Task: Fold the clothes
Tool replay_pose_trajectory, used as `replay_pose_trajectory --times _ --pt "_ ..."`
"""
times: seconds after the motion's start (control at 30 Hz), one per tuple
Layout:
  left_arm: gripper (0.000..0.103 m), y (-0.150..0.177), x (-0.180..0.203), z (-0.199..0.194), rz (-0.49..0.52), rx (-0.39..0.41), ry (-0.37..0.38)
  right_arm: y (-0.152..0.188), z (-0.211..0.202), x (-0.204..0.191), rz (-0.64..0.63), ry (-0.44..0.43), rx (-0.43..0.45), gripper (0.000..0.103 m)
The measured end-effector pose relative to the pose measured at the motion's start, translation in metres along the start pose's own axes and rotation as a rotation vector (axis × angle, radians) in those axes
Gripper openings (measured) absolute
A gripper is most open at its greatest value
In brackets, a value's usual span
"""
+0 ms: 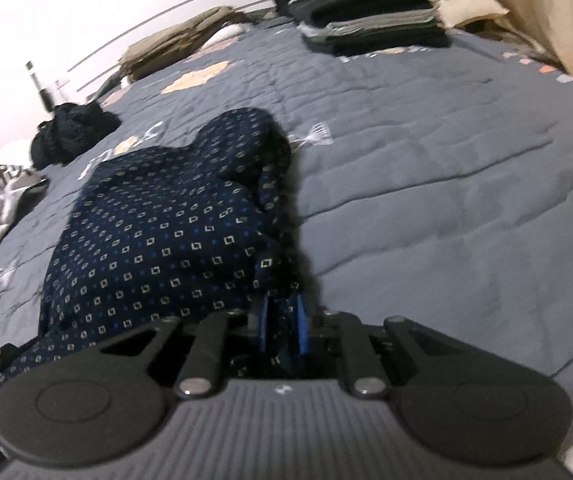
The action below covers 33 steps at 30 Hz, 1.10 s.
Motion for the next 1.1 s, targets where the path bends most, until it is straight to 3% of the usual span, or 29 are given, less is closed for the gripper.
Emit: replay_pose_trajectory --times 0.2,0.33,0.47,0.5,0.6,0.63,0.67,0.73,0.87,0.97,1.1 --pt "0.005 0.039 -0.023 -0.048 -0.009 -0.056 0.04 0.02 -0.008 -0.038 -0.079 -0.131 -0.094 0.013" --pt "0.0 0.05 -0.033 -0.063 -0.038 -0.091 0.037 0.022 -0.015 -0.04 -0.097 -0.137 -0.123 0.013" --pt "0.005 0.056 -0.037 -0.076 -0.142 -0.08 0.088 0.02 -0.021 -0.028 -0.092 -0.135 -0.179 0.016" --pt "0.006 0.057 -0.042 -0.078 -0.199 -0.074 0.117 0.017 -0.028 -0.026 -0.093 -0.144 -0.181 0.017" --pt "0.042 0.058 -0.063 -0.082 -0.427 -0.033 0.206 -0.002 -0.055 -0.022 -0.088 -0.171 -0.117 0.023" --pt "0.06 0.056 -0.071 -0.082 -0.493 -0.004 0.23 -0.009 -0.064 -0.019 -0.079 -0.18 -0.087 0.03" --pt "0.066 0.052 -0.078 -0.077 -0.564 0.024 0.275 -0.019 -0.072 -0.013 -0.049 -0.191 -0.042 0.04" --pt "0.066 0.044 -0.093 -0.066 -0.709 0.079 0.378 -0.032 -0.072 -0.004 -0.004 -0.203 0.0 0.049" --pt "0.066 0.04 -0.111 -0.018 -1.001 0.092 0.604 -0.051 -0.049 0.01 0.059 -0.195 -0.003 0.05" --pt "0.068 0.047 -0.117 0.022 -1.163 0.067 0.715 -0.061 -0.026 0.015 0.098 -0.207 -0.048 0.05" --pt "0.069 0.056 -0.121 0.059 -1.308 0.073 0.823 -0.07 -0.003 0.015 0.103 -0.223 -0.081 0.051"
Point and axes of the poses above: each gripper's, at about its wrist camera, not at the fingertips, and z roughly the way its jaws point, x to its right, y to its underside, the point moved 10 cm from there along z, roughly the way its jaws point, and after that the axes turned 8 degrees about -x, right-handed, at the moved point
